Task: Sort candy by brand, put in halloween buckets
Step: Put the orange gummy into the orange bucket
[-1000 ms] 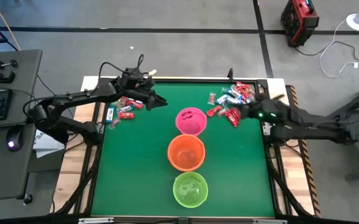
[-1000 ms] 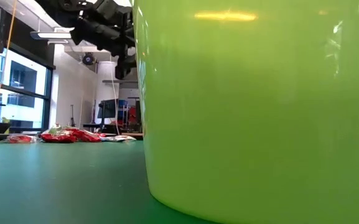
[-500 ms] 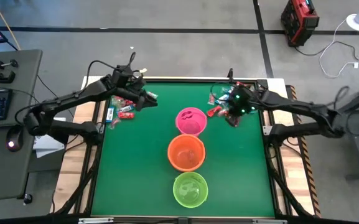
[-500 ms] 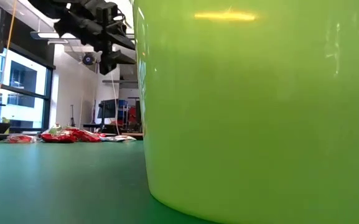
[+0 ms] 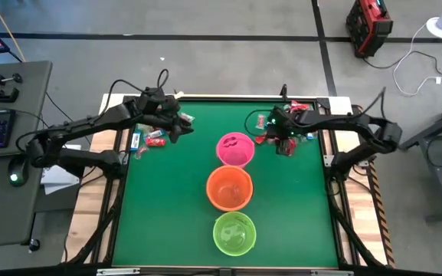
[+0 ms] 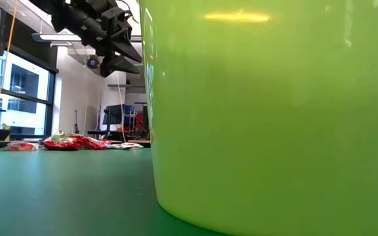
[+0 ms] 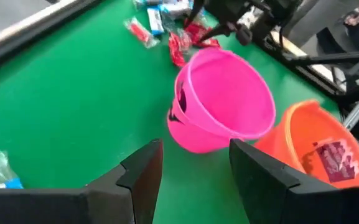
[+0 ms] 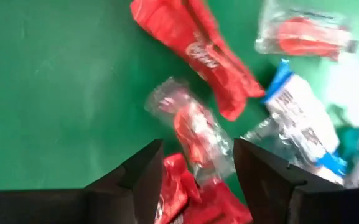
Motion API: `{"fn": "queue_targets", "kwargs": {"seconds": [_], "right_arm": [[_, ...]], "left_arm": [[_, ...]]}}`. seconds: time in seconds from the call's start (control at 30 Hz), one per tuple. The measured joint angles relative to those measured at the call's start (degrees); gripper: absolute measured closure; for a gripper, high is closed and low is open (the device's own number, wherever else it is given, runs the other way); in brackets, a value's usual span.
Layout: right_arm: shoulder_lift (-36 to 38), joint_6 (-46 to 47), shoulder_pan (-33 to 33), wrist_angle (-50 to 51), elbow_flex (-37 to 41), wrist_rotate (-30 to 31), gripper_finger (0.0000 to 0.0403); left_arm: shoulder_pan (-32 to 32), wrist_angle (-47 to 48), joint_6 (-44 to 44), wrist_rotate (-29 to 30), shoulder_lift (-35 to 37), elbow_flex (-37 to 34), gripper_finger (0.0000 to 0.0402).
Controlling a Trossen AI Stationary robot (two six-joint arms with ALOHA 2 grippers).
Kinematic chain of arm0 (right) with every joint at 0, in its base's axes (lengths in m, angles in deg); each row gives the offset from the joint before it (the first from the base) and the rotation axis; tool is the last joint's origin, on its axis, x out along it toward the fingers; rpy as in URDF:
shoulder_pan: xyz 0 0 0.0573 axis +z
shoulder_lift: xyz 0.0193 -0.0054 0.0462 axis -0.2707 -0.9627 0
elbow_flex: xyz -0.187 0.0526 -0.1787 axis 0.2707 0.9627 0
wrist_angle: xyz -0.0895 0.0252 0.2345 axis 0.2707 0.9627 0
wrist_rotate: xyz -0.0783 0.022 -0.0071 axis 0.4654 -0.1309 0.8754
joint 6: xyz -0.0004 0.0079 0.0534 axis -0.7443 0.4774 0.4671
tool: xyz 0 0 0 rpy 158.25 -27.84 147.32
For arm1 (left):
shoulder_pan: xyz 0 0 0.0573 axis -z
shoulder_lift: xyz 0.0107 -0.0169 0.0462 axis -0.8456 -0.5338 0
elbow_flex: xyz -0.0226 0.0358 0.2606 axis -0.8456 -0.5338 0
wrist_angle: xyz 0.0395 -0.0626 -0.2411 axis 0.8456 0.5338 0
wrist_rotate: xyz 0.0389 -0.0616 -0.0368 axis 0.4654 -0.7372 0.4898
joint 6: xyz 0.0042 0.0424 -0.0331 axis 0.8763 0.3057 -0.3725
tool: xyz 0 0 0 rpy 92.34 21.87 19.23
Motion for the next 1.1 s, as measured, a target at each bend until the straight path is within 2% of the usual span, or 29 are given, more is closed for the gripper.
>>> {"fn": "queue_targets", "kwargs": {"seconds": [0.2,0.3,0.43,0.47,0.6,0.7,0.77,0.93,1.0,1.1], "right_arm": [[-4.20,-3.23,0.00,-1.64,0.00,-0.03,0.0248],[-4.52,-3.69,0.04,-2.88,0.00,1.07,0.0295],[-2.56,-3.09,-0.02,-1.99,-0.06,3.39,0.0382],[-1.75,-3.08,-0.01,-0.49,-0.37,3.44,0.0390],[2.79,-2.83,0.06,5.64,-3.42,3.16,0.0378],[7.40,-0.42,0.01,8.74,-7.34,1.96,0.0388],[10.18,6.15,-0.01,9.40,-10.82,-3.70,0.0397],[13.08,30.21,1.65,5.13,-17.29,-29.34,0.0390],[12.89,36.53,4.87,2.52,-18.68,-34.25,0.0390],[12.14,39.85,12.48,-2.04,-19.43,-35.52,0.0391]], "left_arm": [[1.17,-2.53,-3.44,0.06,-0.04,-3.78,0.0227],[1.17,-2.88,-4.82,0.03,-0.04,-3.99,0.0227],[1.17,-4.10,-5.40,0.05,0.56,-4.08,0.0227],[1.17,-4.81,-5.47,0.06,0.68,-4.10,0.0227],[1.08,-8.21,-6.34,0.02,0.84,-4.10,0.0227],[1.09,-10.86,-6.31,-0.06,0.85,-4.10,0.0227],[1.10,-12.16,-5.47,-0.10,0.85,-4.10,0.0227],[1.10,-15.73,-2.05,-0.13,0.85,-4.10,0.0227],[1.10,-17.68,-1.77,-0.05,0.85,-4.10,0.0227],[1.09,-18.22,-1.83,-0.05,0.85,-4.08,0.0227]]}}
